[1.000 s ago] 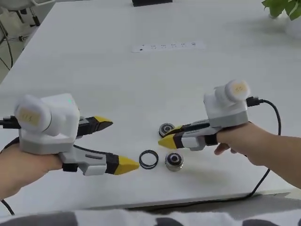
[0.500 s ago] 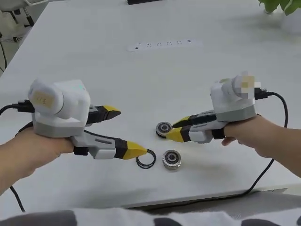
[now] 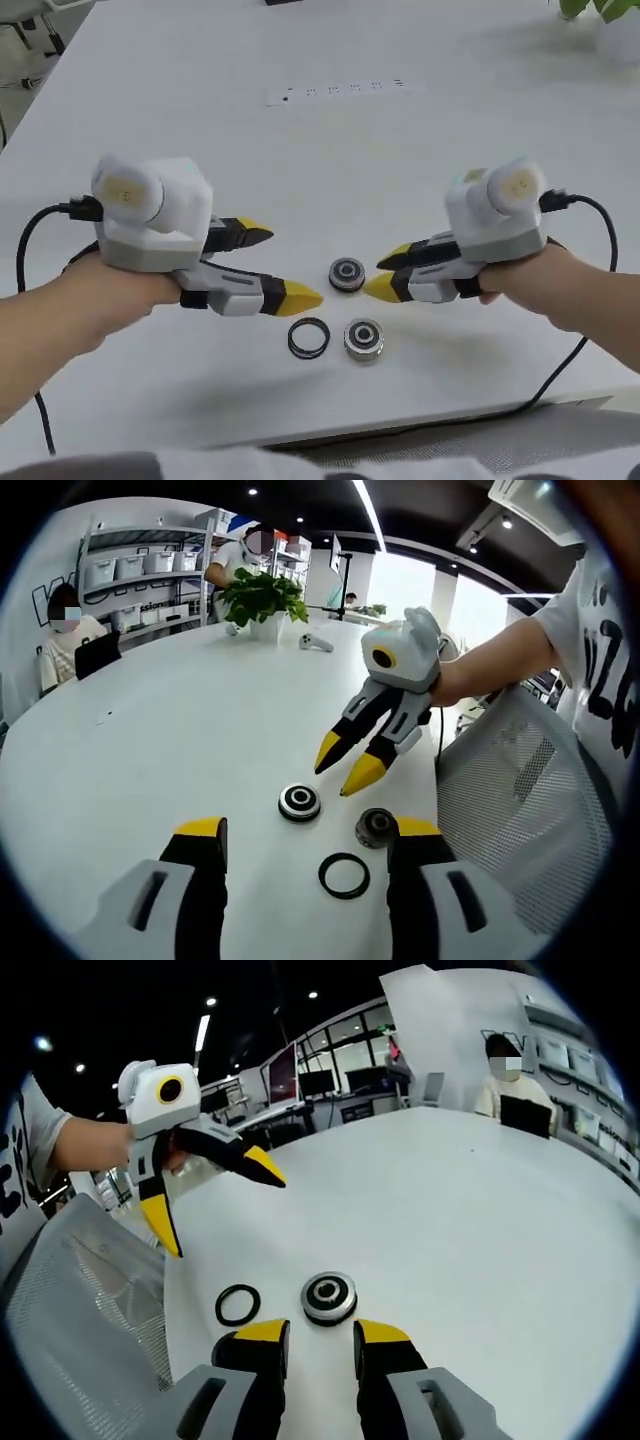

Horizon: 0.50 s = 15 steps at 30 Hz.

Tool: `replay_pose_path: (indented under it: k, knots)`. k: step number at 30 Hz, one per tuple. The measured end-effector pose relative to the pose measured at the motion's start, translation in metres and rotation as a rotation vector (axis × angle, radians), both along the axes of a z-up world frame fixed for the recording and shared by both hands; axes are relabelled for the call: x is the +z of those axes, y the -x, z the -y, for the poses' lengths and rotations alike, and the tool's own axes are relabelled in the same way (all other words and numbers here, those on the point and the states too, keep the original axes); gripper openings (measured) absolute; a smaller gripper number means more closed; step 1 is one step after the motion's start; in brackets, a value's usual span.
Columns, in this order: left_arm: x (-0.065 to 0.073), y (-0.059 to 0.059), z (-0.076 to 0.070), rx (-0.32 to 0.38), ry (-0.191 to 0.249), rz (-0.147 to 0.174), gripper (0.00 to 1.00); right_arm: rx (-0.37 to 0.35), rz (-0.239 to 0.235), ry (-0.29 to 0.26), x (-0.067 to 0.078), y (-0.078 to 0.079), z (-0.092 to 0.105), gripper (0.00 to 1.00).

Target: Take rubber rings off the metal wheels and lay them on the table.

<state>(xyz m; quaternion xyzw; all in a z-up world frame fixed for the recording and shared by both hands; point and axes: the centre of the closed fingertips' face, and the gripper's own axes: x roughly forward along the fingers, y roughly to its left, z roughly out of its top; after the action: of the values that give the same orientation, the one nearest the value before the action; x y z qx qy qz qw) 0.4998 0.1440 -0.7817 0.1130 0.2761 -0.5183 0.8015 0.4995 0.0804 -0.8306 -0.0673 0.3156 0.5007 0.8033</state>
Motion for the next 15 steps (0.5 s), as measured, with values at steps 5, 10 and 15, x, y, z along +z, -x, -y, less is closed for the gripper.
replay_pose_path:
  k: [5,10,15]
  knots:
    - [-0.007,-0.004,0.005,-0.002,0.001,-0.018,0.58,0.009,0.017,0.024,-0.004,-0.003,0.003,0.23]
    - [-0.012,-0.008,0.01,0.001,0.008,-0.036,0.55,0.007,0.025,0.033,-0.008,-0.005,0.004,0.23]
    - [-0.015,-0.012,0.017,-0.001,0.014,-0.04,0.52,0.008,0.03,0.04,-0.011,-0.008,0.005,0.23]
